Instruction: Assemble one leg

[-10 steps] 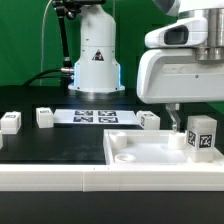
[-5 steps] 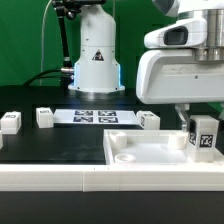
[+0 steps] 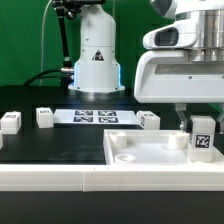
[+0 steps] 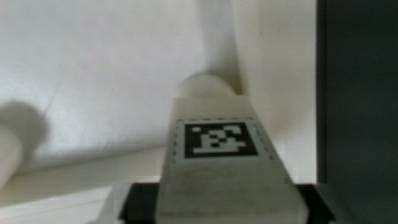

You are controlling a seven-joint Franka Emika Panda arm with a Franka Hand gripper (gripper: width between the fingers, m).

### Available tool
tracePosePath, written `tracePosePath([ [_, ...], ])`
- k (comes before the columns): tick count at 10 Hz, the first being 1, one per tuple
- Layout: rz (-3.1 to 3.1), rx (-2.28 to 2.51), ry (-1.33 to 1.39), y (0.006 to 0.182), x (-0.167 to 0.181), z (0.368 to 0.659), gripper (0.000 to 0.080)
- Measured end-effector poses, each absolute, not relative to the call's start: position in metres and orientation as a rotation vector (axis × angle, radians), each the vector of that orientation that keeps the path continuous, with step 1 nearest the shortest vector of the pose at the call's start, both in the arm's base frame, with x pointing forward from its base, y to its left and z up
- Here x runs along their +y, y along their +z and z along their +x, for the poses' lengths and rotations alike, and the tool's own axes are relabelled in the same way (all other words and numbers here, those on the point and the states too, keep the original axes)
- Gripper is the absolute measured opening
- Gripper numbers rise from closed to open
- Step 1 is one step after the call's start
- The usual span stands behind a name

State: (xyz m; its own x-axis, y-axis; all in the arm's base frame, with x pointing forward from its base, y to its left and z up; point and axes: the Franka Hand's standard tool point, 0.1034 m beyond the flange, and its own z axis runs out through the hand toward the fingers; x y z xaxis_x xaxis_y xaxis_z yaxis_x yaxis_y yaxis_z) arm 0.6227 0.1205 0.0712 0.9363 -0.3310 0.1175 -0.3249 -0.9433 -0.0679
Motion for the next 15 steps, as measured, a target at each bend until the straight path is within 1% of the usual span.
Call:
tracePosePath([
  [2, -2.927, 0.917, -0.183, 0.0713, 0.1181, 0.6229, 0.0294],
  [3, -2.882, 1.036, -0.177, 0.0712, 0.1179, 0.6228, 0.0294],
  [5, -2.655, 1.497, -0.154, 0.0705, 0.1205, 0.6208, 0.0294],
  [7, -2.48, 1.765, -0.141, 0.0704, 0.1194, 0.6208, 0.0294],
  [10, -2.374, 1.876, -0.108, 0.0709, 0.1158, 0.6213, 0.0294],
  [12, -2.379, 1.868, -0.106, 0.0707, 0.1175, 0.6209, 0.0294],
  [13, -2.417, 1.821, -0.11, 0.0707, 0.1175, 0.6209, 0.0522],
  [14, -2.463, 1.763, -0.111, 0.0706, 0.1173, 0.6207, 0.0522],
  [15, -2.555, 1.635, -0.12, 0.0706, 0.1161, 0.6209, 0.0625],
])
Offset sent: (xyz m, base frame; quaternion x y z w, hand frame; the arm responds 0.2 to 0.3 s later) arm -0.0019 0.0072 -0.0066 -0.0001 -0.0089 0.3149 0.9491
